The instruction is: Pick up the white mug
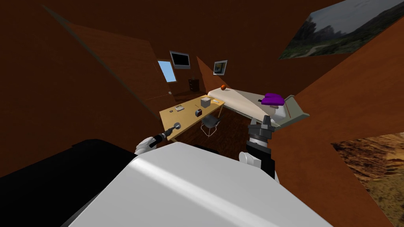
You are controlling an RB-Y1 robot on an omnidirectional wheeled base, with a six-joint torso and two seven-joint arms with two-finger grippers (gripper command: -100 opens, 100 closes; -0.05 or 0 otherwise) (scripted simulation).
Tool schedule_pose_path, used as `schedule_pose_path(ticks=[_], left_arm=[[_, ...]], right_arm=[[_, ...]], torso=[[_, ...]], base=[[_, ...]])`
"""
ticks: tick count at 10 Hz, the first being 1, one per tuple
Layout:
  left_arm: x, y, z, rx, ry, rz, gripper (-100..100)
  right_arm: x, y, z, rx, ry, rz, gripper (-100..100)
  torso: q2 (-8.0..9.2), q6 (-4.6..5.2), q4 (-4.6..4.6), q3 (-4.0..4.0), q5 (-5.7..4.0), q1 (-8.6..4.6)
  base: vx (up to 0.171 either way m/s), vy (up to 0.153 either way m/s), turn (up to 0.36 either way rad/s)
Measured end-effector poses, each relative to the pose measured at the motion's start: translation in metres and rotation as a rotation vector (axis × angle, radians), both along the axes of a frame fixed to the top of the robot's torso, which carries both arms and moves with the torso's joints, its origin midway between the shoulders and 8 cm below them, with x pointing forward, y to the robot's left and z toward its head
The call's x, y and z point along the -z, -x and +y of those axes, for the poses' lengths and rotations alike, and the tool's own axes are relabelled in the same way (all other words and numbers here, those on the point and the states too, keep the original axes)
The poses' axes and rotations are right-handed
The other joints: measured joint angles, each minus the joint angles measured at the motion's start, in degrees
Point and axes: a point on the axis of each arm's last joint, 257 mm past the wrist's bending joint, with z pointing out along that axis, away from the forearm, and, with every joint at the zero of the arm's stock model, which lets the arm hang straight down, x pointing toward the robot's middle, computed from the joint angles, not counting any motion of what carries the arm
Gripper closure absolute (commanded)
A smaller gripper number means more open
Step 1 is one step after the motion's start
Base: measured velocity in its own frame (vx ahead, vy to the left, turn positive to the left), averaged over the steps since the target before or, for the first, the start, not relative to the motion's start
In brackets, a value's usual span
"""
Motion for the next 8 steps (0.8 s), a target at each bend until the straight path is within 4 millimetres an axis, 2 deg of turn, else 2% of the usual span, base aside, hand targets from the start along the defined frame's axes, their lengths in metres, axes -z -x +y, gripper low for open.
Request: schedule_pose_path(ticks=[4, 8], left_arm=[[0.021, 0.026, 0.02, -0.032, 0.036, 0.097, -100], [0.04, 0.051, 0.03, -0.063, 0.083, 0.188, -100]], right_arm=[[0.0, 0.0, 0.0, 0.0, 0.0, 0.0, 0], [0.0, 0.0, 0.0, 0.0, 0.0, 0.0, 0]], torso=[[-0.08, 0.0, -0.02, -0.05, 0.02, 0.08], [-0.11, -0.01, -0.03, -0.07, 0.02, 0.07]], base=[[0.079, 0.06, -0.053], [0.085, 0.061, -0.044]])
